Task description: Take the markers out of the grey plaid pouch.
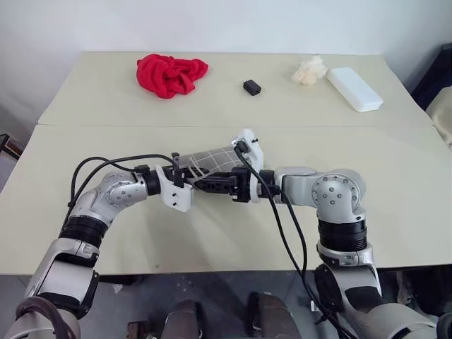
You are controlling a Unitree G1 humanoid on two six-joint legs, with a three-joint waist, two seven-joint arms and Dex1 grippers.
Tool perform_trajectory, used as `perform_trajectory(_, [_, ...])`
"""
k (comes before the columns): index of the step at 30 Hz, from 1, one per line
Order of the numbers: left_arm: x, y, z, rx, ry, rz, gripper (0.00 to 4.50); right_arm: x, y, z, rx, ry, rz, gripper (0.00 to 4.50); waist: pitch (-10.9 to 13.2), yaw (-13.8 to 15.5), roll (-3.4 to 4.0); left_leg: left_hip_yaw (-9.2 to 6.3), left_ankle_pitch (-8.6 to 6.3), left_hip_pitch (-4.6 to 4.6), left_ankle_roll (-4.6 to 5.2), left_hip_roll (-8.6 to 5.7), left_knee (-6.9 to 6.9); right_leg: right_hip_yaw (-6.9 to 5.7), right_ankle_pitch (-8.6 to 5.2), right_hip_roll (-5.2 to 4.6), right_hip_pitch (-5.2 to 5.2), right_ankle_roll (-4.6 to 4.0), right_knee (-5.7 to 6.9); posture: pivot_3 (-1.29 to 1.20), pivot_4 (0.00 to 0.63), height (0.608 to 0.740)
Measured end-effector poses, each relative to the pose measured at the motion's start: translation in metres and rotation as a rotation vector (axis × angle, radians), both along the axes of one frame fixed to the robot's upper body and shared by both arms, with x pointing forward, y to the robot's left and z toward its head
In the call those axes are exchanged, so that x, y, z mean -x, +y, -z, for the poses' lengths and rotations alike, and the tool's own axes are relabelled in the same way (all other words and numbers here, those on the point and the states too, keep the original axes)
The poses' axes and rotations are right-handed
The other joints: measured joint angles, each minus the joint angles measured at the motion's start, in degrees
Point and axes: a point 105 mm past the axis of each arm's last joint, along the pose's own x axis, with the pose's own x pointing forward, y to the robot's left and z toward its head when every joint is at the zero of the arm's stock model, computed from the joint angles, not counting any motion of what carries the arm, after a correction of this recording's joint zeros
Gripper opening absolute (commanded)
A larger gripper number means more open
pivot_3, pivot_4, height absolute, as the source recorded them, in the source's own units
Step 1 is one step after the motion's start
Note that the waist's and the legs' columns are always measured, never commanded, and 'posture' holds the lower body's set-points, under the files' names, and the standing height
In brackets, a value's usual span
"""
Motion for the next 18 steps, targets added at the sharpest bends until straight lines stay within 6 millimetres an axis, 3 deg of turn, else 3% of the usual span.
perform_trajectory(2, [0.000, 0.000, 0.001, 0.000, 0.001, 0.000, 0.00, -0.001, 0.001, 0.001, -0.003, 0.013, 0.002, 1.67, 0.00, 0.00, 0.00, 0.00, 0.00, 0.00, 0.00, 0.00, 0.00, 0.00, 0.00, 0.00, 0.00, 0.00, 0.00, 0.00, 0.150, 0.740])
perform_trajectory(7, [0.000, 0.001, 0.002, -0.001, 0.004, -0.002, 0.00, -0.004, 0.001, 0.000, -0.017, 0.005, 0.018, 0.01, 0.00, -0.02, 0.00, 0.00, 0.00, 0.00, 0.00, 0.00, 0.00, 0.00, 0.00, 0.00, 0.00, 0.00, 0.00, 0.00, 0.150, 0.740])
perform_trajectory(15, [0.001, 0.001, 0.001, 0.002, 0.003, -0.002, 0.00, -0.005, -0.004, -0.003, -0.097, -0.002, 0.027, 0.01, 0.00, -0.01, 0.00, 0.00, 0.00, 0.00, 0.00, 0.00, 0.00, 0.00, 0.00, 0.00, 0.00, 0.00, 0.01, 0.00, 0.150, 0.740])
perform_trajectory(18, [0.000, 0.001, -0.002, 0.042, 0.013, -0.011, 0.00, -0.008, -0.011, -0.014, -0.187, -0.006, 0.051, 0.01, 0.00, 0.00, 0.00, 0.00, 0.00, 0.00, 0.00, 0.00, 0.00, 0.00, 0.00, 0.00, 0.00, 0.00, 0.01, 0.00, 0.150, 0.740])
